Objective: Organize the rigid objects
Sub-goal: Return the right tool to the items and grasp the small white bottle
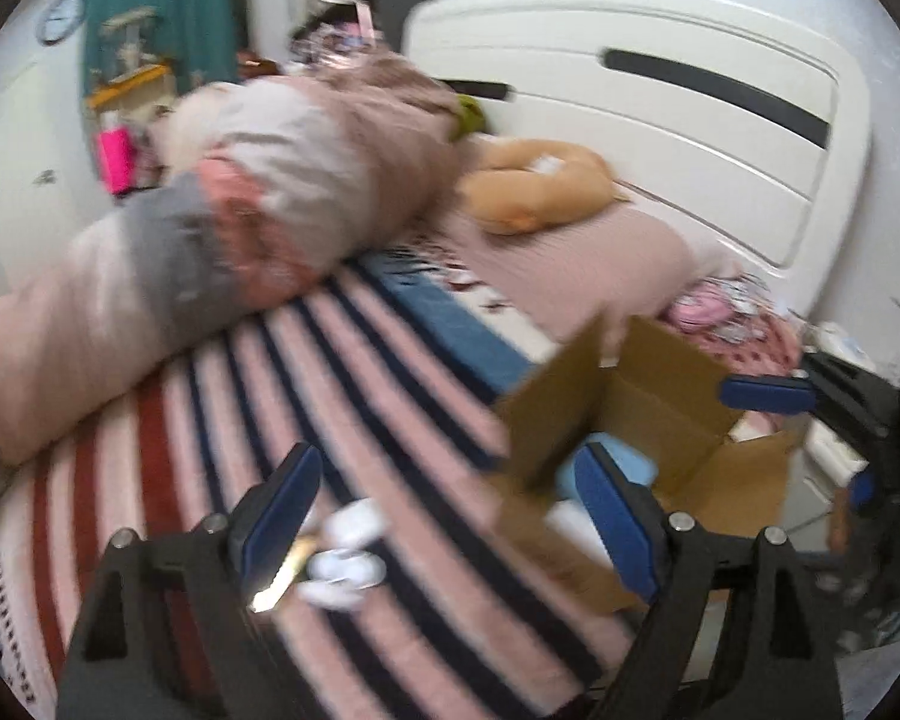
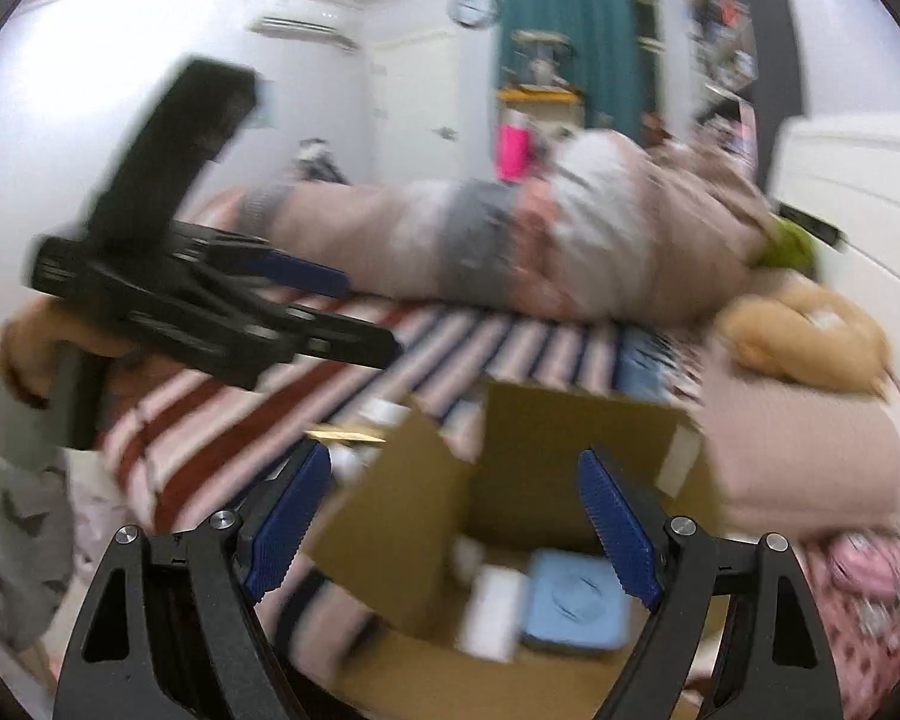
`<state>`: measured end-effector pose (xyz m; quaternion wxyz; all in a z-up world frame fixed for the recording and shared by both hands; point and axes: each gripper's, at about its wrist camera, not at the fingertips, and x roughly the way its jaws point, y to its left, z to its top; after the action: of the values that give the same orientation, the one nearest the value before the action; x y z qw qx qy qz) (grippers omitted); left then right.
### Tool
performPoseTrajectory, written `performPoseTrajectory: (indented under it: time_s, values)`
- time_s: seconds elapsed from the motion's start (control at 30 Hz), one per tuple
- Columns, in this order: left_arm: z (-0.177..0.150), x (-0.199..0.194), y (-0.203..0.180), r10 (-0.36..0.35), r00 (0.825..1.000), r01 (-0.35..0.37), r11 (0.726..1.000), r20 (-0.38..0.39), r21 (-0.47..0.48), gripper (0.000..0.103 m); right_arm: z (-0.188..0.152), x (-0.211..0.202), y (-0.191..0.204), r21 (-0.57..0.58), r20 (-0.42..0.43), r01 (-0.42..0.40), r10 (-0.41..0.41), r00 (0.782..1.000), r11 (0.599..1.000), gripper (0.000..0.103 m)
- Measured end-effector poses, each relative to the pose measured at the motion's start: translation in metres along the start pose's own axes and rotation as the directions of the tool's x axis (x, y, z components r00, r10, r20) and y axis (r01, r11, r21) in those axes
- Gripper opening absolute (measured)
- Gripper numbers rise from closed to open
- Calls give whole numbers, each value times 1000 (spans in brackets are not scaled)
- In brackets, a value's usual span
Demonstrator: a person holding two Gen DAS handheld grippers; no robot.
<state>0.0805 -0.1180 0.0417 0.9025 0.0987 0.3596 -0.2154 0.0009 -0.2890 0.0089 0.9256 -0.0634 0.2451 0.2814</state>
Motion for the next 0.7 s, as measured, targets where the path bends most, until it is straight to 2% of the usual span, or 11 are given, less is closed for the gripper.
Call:
performPoseTrajectory:
  time_s: [0.1, 0.2, 0.23, 0.27, 0.33, 0.4, 0.53, 0.63, 0.7]
  values:
    - [-25, -11, 34, 71, 997, -71, 997, 10, -24, 86, 11, 17, 44, -73, 10, -118, 119, 993, 990, 83]
    - [-57, -9, 69, 122, 992, -122, 990, -6, -63, 86, 14, 43, 87, -93, -25, -259, 258, 966, 961, 82]
    - [-69, -5, 81, 127, 992, -128, 989, -10, -78, 86, 13, 58, 103, -95, -53, -310, 306, 951, 946, 82]
    - [-79, 0, 90, 125, 992, -126, 988, -13, -90, 86, 10, 73, 114, -99, -80, -318, 311, 947, 943, 81]
    - [-104, 16, 111, 130, 991, -131, 984, -21, -121, 86, -2, 107, 132, -103, -153, -285, 267, 951, 953, 67]
    - [-127, 36, 131, 128, 991, -134, 977, -50, -168, 86, -18, 143, 139, -57, -218, -260, 242, 945, 964, 59]
    - [-160, 66, 158, 68, 995, -81, 974, -66, -210, 86, -45, 200, 128, -19, -283, -149, 138, 949, 989, 38]
    - [-172, 82, 169, 42, 997, -57, 971, -71, -231, 86, -56, 231, 115, -17, -283, -83, 75, 956, 996, 33]
    - [-176, 91, 172, 23, 997, -38, 970, -68, -241, 86, -57, 250, 110, -33, -296, -84, 71, 952, 996, 32]
